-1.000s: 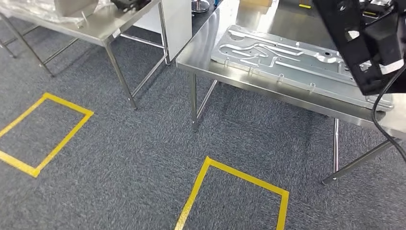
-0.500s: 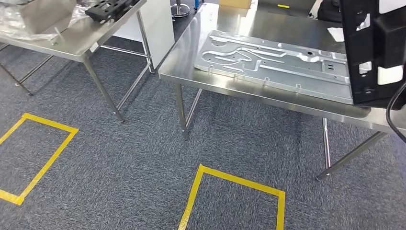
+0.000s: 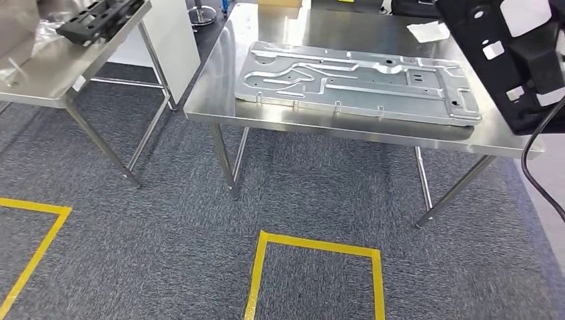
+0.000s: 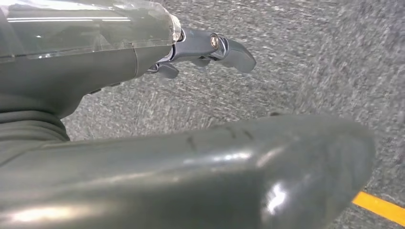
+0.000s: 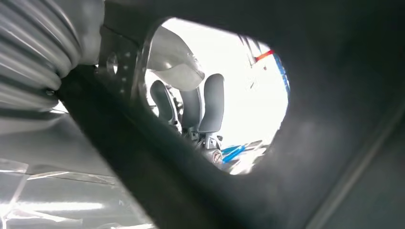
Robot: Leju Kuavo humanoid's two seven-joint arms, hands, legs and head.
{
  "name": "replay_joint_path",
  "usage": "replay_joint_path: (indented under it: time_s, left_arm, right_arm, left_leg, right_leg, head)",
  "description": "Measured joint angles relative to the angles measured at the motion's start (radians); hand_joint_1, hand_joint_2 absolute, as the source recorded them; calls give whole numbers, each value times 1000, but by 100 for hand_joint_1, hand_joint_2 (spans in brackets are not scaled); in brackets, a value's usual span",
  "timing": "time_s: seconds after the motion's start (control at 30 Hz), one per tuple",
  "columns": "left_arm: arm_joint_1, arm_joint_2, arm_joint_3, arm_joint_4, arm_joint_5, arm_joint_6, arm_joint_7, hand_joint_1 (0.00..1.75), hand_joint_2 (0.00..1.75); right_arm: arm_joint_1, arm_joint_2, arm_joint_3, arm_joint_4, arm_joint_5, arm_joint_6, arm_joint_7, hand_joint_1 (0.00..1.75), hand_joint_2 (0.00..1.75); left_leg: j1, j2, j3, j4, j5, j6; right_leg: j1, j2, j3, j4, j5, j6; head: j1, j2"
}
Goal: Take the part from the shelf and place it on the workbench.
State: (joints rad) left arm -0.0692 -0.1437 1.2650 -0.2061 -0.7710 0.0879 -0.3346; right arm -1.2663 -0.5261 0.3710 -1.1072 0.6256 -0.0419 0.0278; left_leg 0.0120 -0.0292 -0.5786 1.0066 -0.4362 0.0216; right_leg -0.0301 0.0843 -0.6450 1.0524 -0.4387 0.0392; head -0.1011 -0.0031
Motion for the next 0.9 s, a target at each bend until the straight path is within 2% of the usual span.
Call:
replay_joint_path:
  time_s: [0.07,0.1,0.13,0.17,0.2,0.27,0.3,0.33,0.4,0.47,0.5,0.57,0.63,0.67,0.7,0.73,0.8,0.83,0.87,0.9]
  left_arm:
    - [-1,1,0,0,-1,-1,0,0,0]
    - [-1,1,0,0,-2,-1,0,0,0]
    - [-1,1,0,0,-2,-1,1,0,0]
    - [-1,2,1,0,-2,-1,2,0,0]
    - [-1,2,1,0,-2,-1,2,0,0]
    - [-2,1,1,0,-2,-1,4,0,0]
    - [-3,1,1,0,-2,-1,5,0,0]
    - [-3,1,1,0,-2,-1,5,0,0]
    - [-5,1,1,0,-2,-1,6,0,0]
    - [-6,2,2,0,-2,-1,7,0,0]
    - [-6,2,2,0,-3,-1,7,0,0]
    - [-5,3,2,0,-4,-1,6,0,0]
    - [-3,3,2,0,-7,-1,6,0,0]
    - [-2,3,2,0,-8,-2,7,0,0]
    - [-2,3,2,0,-10,-2,7,0,0]
    - [-1,3,2,0,-12,-3,7,0,0]
    - [0,6,2,0,-14,-3,9,0,0]
    - [1,7,2,0,-15,-3,10,0,0]
    - [1,9,2,0,-16,-3,11,0,0]
    - [0,10,2,0,-16,-3,12,0,0]
  right_arm:
    - [-1,0,-2,2,15,-5,8,175,175]
    - [1,1,-2,5,21,-8,12,175,175]
    - [6,2,-2,8,25,-10,14,175,175]
    - [12,2,-2,12,27,-11,15,175,175]
    - [16,3,-3,15,28,-11,16,175,175]
    - [18,4,-4,21,32,-12,16,175,175]
    - [18,4,-5,23,34,-13,16,175,175]
    - [18,5,-5,26,36,-14,16,175,175]
    - [19,7,-6,31,39,-15,16,175,175]
    - [21,9,-6,35,40,-15,16,175,175]
    - [21,11,-8,35,40,-16,16,175,175]
    - [25,19,-10,35,37,-16,16,175,175]
    - [38,28,-12,35,28,-15,16,175,175]
    - [47,31,-14,35,23,-15,17,175,175]
    - [56,34,-18,35,16,-14,17,175,175]
    - [63,37,-22,35,9,-13,17,175,175]
    - [72,43,-30,36,-1,-13,17,175,175]
    - [74,46,-33,37,-5,-13,17,175,175]
    - [77,48,-36,39,-7,-14,17,175,175]
    - [82,50,-39,40,-9,-15,16,175,175]
  left_leg:
    - [-2,15,4,-6,-1,9]
    - [-3,22,5,-5,-4,11]
    - [-4,29,7,-4,-8,12]
    - [-4,35,9,-3,-12,11]
    - [-4,40,13,-1,-17,10]
    - [-5,44,23,5,-30,4]
    - [-7,46,25,10,-37,-1]
    - [-8,47,26,13,-42,-6]
    - [-11,49,28,12,-49,-16]
    - [-11,50,32,12,-57,-26]
    - [-11,48,26,30,-67,-30]
    - [-8,40,-23,126,-107,-38]
    - [-5,39,-104,258,-144,-41]
    - [-4,39,-134,295,-142,-42]
    - [-4,39,-148,298,-122,-40]
    - [-5,38,-142,260,-81,-37]
    - [-9,34,-100,131,10,-21]
    - [-12,31,-79,76,37,-13]
    - [-15,29,-65,43,42,-6]
    - [-17,29,-58,30,33,-1]
  right_leg:
    - [4,-58,-53,105,-54,2]
    - [3,-70,-88,172,-79,4]
    - [2,-75,-115,220,-90,6]
    - [1,-78,-127,238,-83,8]
    - [0,-80,-117,214,-57,8]
    - [0,-87,-55,87,11,5]
    - [3,-92,-26,28,30,2]
    - [7,-94,-9,-7,37,-3]
    - [13,-92,-4,-21,27,-13]
    - [9,-88,1,-23,21,-23]
    - [6,-86,7,-26,18,-29]
    - [3,-85,21,-29,9,-41]
    - [5,-81,32,-29,-2,-47]
    - [7,-77,40,-29,-8,-48]
    - [8,-74,48,-29,-15,-47]
    - [9,-72,59,-29,-22,-45]
    - [11,-68,80,-29,-38,-41]
    - [12,-66,87,-30,-45,-37]
    - [11,-64,89,-31,-49,-31]
    - [12,-62,90,-30,-49,-24]
  head:
    - [0,0]
    - [0,0]
    - [0,0]
    - [0,0]
    - [0,0]
    - [0,0]
    - [0,0]
    - [0,0]
    - [0,0]
    - [0,0]
    - [0,0]
    - [0,0]
    - [0,0]
    - [0,0]
    - [0,0]
    - [0,0]
    - [0,0]
    - [0,0]
    - [0,0]
    - [0,0]
